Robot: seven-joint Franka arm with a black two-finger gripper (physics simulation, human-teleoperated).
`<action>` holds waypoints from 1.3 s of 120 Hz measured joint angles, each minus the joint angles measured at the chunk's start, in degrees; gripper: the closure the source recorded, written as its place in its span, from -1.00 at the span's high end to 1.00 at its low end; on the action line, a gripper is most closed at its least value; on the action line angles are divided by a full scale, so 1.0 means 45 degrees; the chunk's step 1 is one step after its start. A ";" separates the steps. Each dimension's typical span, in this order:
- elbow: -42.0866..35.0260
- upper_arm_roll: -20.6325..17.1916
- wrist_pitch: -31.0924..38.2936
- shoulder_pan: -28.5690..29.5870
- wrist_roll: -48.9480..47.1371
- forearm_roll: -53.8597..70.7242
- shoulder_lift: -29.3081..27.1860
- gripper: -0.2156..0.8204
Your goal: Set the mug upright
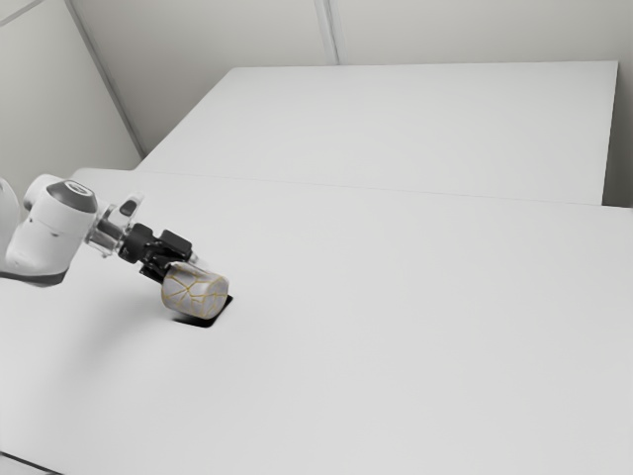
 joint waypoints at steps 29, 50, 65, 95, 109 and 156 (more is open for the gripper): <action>0.0005 -0.0030 -0.0009 -0.0001 0.0494 -0.0274 -0.0071 -0.46; -0.0008 -0.0089 -0.0001 -0.0007 0.0743 -0.0301 -0.0482 -0.77; -0.0026 -0.0109 0.0006 -0.0063 0.0880 -0.0284 -0.0912 -0.83; 0.0032 -0.0088 0.0028 -0.1153 0.0784 0.0684 -0.2389 -0.89; 0.0063 -0.0142 0.0061 -0.1892 0.0322 0.1922 -0.3117 -0.91; 0.0056 -0.0200 0.0188 -0.4716 -0.2961 0.6589 -0.4341 -0.93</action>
